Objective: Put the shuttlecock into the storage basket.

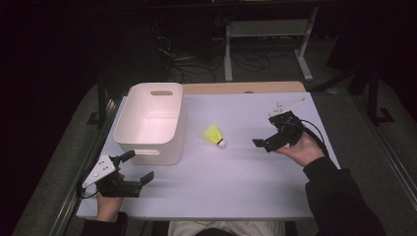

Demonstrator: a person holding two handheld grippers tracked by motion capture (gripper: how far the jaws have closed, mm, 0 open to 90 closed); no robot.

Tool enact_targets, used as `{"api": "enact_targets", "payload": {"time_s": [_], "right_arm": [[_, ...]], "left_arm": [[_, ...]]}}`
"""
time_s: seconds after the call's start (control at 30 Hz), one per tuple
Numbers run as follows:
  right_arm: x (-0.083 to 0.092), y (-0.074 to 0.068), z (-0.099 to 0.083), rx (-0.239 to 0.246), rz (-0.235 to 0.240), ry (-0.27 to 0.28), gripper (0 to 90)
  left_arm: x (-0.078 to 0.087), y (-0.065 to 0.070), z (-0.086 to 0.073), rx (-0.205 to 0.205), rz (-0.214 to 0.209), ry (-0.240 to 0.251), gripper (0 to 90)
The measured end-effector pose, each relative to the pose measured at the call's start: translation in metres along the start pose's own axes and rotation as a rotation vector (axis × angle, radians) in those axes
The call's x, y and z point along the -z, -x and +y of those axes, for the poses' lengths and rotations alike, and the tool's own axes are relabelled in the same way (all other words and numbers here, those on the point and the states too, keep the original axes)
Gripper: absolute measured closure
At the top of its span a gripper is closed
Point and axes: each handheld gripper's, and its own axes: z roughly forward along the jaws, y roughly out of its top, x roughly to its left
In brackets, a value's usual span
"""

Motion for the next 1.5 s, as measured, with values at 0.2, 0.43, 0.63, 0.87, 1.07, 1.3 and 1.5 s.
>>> {"api": "enact_targets", "payload": {"time_s": [0.2, 0.43, 0.63, 0.87, 1.07, 1.3, 1.5], "right_arm": [[-0.005, 0.001, 0.005, 0.009, 0.008, -0.017, 0.0], [-0.012, 0.001, 0.013, 0.021, 0.021, -0.031, 0.0], [-0.016, 0.001, 0.016, 0.026, 0.022, -0.042, 0.0], [-0.022, 0.005, 0.021, 0.023, 0.024, -0.044, 0.0], [-0.029, 0.009, 0.022, 0.009, 0.029, -0.052, 0.0], [-0.036, 0.013, 0.023, 0.000, 0.029, -0.061, 0.0], [-0.042, 0.015, 0.026, -0.003, 0.035, -0.063, 0.0]], "left_arm": [[0.000, 0.000, 0.000, 0.001, -0.002, -0.002, 0.0], [0.000, 0.000, 0.000, 0.002, -0.003, -0.002, 0.0], [0.000, 0.000, 0.000, 0.002, -0.005, -0.003, 0.0], [0.000, 0.000, 0.000, 0.002, -0.004, -0.003, 0.0], [0.000, 0.000, 0.000, 0.002, -0.006, -0.003, 0.0], [-0.001, 0.000, 0.000, 0.002, -0.008, -0.003, 0.0], [-0.001, 0.000, 0.000, 0.003, -0.008, -0.003, 0.0]]}}
